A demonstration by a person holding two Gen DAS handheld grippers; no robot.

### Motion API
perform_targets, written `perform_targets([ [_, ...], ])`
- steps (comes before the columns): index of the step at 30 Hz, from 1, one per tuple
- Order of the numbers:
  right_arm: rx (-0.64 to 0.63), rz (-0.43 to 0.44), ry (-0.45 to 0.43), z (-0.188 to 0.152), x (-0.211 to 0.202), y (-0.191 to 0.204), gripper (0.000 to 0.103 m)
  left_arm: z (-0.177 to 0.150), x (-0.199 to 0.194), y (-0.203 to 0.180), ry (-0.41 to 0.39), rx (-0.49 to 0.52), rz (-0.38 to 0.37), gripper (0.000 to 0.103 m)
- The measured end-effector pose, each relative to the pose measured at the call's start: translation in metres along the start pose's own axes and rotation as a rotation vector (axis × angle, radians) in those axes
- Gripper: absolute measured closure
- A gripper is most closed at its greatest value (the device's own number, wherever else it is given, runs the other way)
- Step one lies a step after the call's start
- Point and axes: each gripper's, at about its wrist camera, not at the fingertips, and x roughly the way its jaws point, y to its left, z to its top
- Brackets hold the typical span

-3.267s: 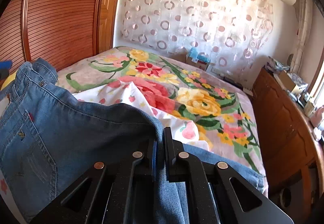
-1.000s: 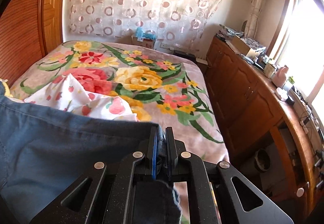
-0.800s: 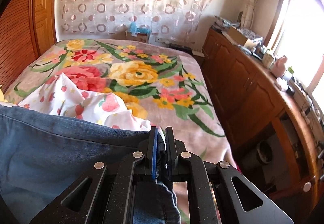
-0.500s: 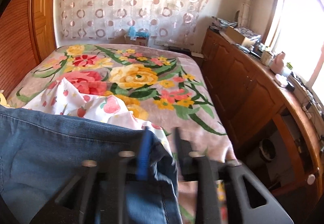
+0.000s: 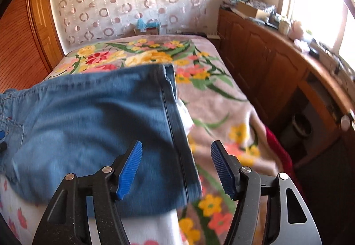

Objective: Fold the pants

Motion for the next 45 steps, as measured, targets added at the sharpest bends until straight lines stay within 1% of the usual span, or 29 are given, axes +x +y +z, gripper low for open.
perform_targets([
  [5,0.051,0.031,0.025,-0.019,-0.005,-0.002,0.036,0.001,0.0,0.001,-0.001,0.0,0.0,0.038],
  [8,0.077,0.053,0.045,-0.02,-0.003,-0.004,0.036,0.001,0.0,0.001,0.001,0.005,0.007,0.038],
  [11,0.11,0.078,0.092,-0.025,0.005,-0.007,0.036,0.003,0.003,0.0,0.008,0.013,0.019,0.038],
  [14,0.145,0.107,0.111,-0.028,0.012,-0.01,0.036,0.004,0.006,-0.002,0.017,0.025,0.035,0.038],
  [19,0.214,0.19,0.12,-0.024,0.021,-0.021,0.036,0.006,0.005,-0.001,0.034,0.025,0.058,0.038],
  [22,0.225,0.227,0.12,-0.023,0.023,-0.027,0.036,0.003,-0.005,-0.001,0.039,0.002,0.066,0.038],
  [24,0.21,0.241,0.108,-0.022,0.023,-0.026,0.045,0.002,-0.015,0.001,0.037,-0.016,0.074,0.038],
  [25,0.198,0.239,0.098,-0.021,0.021,-0.026,0.051,0.001,-0.022,0.003,0.033,-0.024,0.088,0.038],
  [27,0.17,0.221,0.07,-0.019,0.016,-0.024,0.075,-0.001,-0.033,0.006,0.022,-0.04,0.102,0.038],
  [28,0.147,0.219,0.055,-0.018,0.013,-0.022,0.082,-0.002,-0.039,0.009,0.019,-0.051,0.111,0.038],
  [32,0.065,0.223,0.001,-0.013,0.001,-0.008,0.086,-0.01,-0.057,0.019,0.004,-0.079,0.146,0.038],
  [39,0.027,0.259,-0.121,0.0,-0.027,0.001,0.088,-0.035,-0.081,0.044,0.0,-0.143,0.217,0.038],
  [42,0.012,0.253,-0.138,-0.005,-0.032,0.004,0.088,-0.046,-0.089,0.055,0.003,-0.177,0.245,0.038],
  [45,-0.003,0.235,-0.129,-0.011,-0.024,0.01,0.087,-0.054,-0.093,0.066,0.01,-0.201,0.267,0.038],
])
